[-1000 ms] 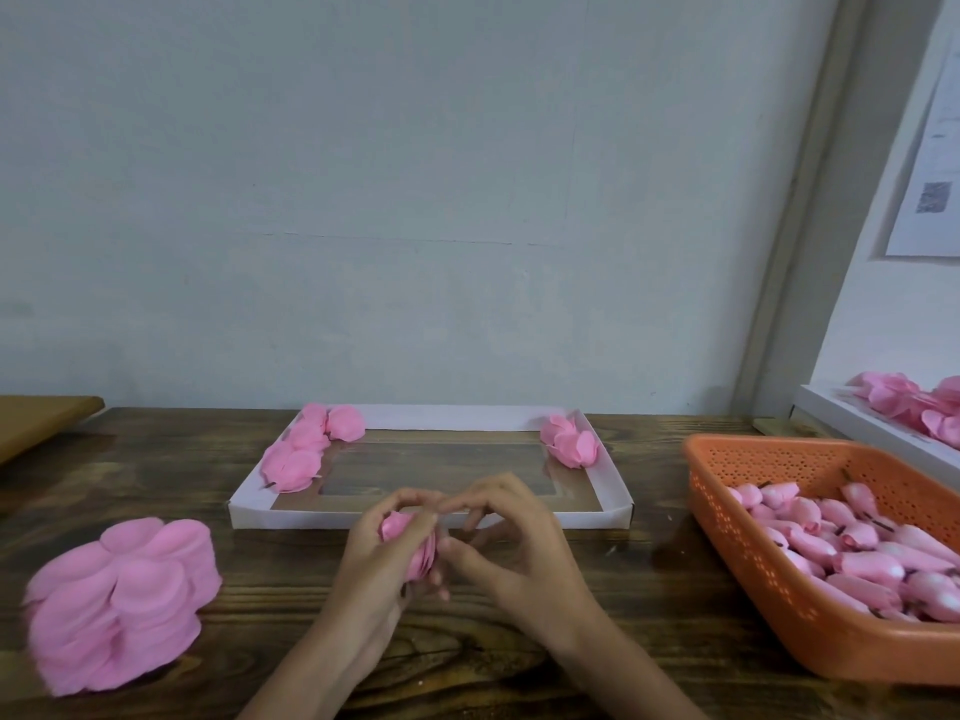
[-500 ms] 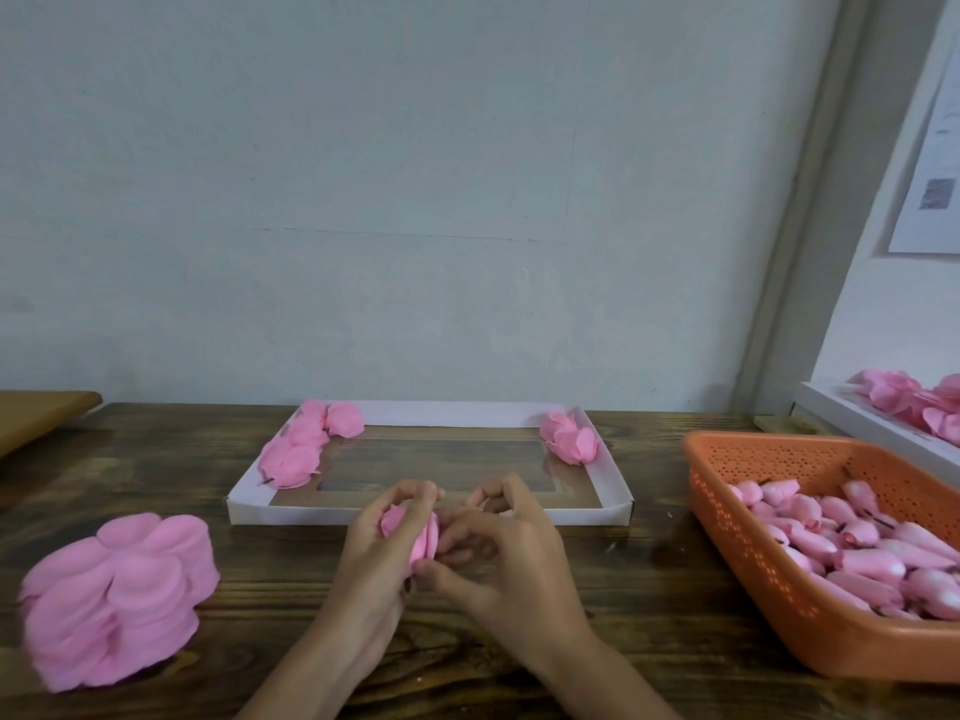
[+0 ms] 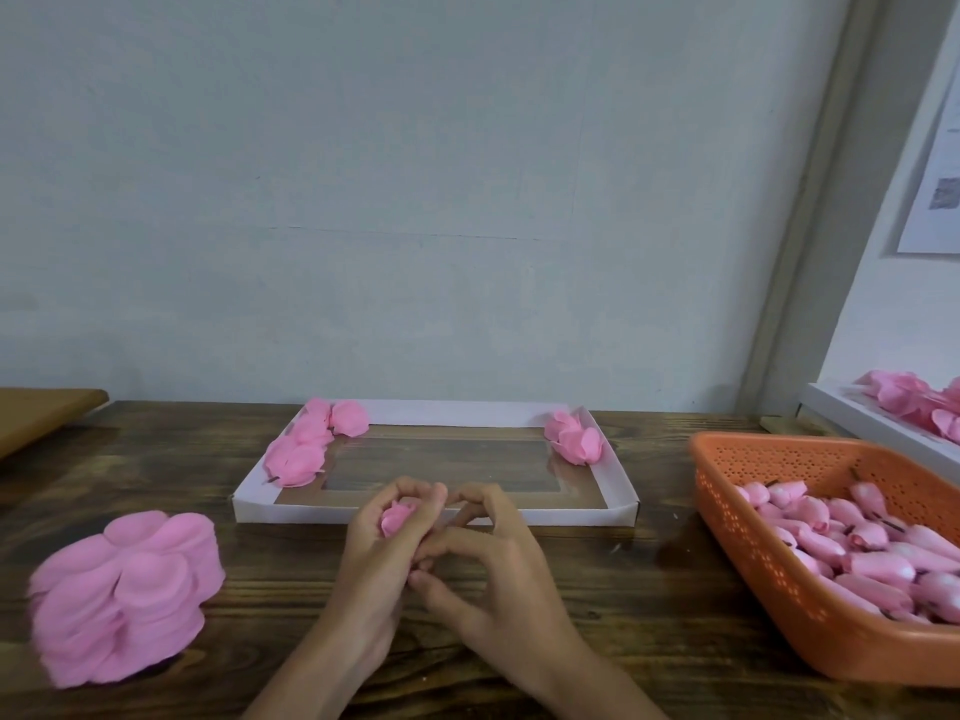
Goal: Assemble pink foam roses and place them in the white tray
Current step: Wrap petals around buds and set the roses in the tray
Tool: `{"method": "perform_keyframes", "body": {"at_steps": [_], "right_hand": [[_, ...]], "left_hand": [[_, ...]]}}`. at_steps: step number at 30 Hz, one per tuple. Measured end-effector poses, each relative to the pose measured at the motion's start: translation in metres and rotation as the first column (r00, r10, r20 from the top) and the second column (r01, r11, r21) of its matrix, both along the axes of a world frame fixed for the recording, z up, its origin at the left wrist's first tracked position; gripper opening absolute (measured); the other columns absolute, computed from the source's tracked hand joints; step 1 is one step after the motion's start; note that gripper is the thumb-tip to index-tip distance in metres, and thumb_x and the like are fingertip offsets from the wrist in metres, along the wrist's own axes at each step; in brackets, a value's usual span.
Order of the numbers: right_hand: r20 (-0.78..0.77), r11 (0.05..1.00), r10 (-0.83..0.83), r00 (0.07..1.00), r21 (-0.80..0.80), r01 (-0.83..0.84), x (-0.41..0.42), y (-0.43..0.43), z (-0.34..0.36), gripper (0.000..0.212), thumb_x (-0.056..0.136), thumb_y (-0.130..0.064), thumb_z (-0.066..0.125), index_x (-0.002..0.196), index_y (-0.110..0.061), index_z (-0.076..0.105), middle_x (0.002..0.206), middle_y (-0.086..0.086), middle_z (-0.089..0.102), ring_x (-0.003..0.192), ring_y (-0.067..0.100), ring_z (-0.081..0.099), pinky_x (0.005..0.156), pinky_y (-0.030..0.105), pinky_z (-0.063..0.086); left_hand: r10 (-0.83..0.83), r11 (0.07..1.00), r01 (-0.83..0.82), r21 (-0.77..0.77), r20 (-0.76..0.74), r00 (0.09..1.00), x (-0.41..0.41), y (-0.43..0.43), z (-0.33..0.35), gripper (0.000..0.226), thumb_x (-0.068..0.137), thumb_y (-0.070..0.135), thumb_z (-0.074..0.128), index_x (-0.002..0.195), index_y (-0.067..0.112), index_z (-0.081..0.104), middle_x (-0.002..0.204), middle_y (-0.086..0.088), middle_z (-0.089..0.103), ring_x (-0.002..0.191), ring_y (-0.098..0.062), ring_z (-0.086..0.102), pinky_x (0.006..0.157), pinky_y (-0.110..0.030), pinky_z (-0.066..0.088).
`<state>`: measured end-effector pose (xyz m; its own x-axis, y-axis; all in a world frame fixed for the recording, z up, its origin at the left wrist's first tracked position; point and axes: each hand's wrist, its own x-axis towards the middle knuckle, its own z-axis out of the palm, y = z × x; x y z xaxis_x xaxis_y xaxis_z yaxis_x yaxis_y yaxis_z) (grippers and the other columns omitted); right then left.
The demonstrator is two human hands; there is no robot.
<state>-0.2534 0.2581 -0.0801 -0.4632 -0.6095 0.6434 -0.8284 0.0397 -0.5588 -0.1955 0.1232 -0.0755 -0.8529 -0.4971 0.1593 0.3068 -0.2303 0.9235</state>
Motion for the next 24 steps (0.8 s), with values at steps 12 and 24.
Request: {"method": "perform_keyframes", "body": {"at_steps": [12,24], "right_hand": [[-0.293,0.981,-0.043,0.955,0.17,0.097,-0.007,0.009,0.012,0.032,0.108,-0.048,0.048,0.131,-0.034,0.065,0.137,-0.014,0.048,0.113,0.001,0.054,0.093,0.028,0.051],[-0.117,0.996,-0.058,0.991,0.064,0.066,-0.003,0.004,0.008,0.027,0.105,-0.044,0.056,0.124,-0.036,0.073,0.138,-0.021,0.052,0.118,0.003,0.058,0.095,0.028,0.052]], "left_hand": [[0.043,0.936,-0.049,-0.348,-0.025,0.999,-0.002,0.007,-0.009,0.033,0.081,-0.004,0.081,0.088,0.023,0.063,0.093,-0.017,0.079,0.094,-0.033,0.077,0.074,-0.043,0.064],[0.105,0.945,-0.112,-0.308,-0.04,0.994,-0.001,0.008,-0.007,0.036,0.084,-0.018,0.069,0.089,0.017,0.062,0.087,-0.026,0.074,0.082,-0.043,0.075,0.067,-0.055,0.061]]}}
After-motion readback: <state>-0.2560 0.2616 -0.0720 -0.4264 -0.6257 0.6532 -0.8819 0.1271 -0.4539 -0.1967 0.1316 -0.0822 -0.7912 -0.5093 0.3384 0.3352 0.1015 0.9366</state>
